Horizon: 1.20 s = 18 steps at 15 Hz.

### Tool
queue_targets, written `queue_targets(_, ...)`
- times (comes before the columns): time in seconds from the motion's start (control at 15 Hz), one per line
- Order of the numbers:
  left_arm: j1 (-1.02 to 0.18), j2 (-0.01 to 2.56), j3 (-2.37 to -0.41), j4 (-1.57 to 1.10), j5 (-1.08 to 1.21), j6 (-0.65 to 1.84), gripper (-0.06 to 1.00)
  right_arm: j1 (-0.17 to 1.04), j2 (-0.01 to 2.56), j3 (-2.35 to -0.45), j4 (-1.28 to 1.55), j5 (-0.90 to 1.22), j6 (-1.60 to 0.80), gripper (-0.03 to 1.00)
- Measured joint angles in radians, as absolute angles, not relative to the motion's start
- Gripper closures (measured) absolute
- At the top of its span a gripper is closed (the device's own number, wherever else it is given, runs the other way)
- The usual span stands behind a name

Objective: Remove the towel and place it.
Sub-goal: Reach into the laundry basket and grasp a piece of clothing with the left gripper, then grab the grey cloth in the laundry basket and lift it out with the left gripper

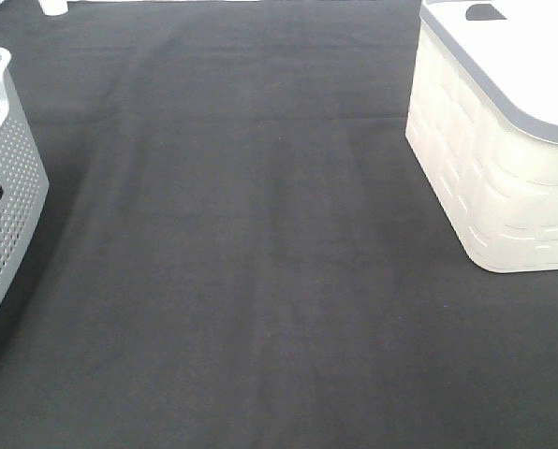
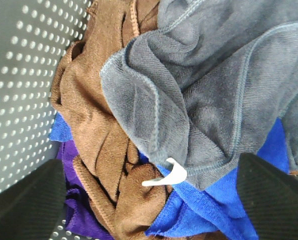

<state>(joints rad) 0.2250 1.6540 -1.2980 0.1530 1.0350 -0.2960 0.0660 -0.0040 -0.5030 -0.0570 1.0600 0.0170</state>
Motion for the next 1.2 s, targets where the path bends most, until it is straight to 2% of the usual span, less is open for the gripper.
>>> queue_targets(0.87, 0.225, 1.716, -1.240, 0.204, 0.895, -0.373, 0.24, 0.066, -0.004, -0.503, -0.057, 1.060, 0.017, 0.17)
queue_targets(1.2, 0.225, 1.746, -1.240, 0.205, 0.885, -0.384, 0.25, 0.066, -0.004, -0.503, -0.057, 1.060, 0.017, 0.17)
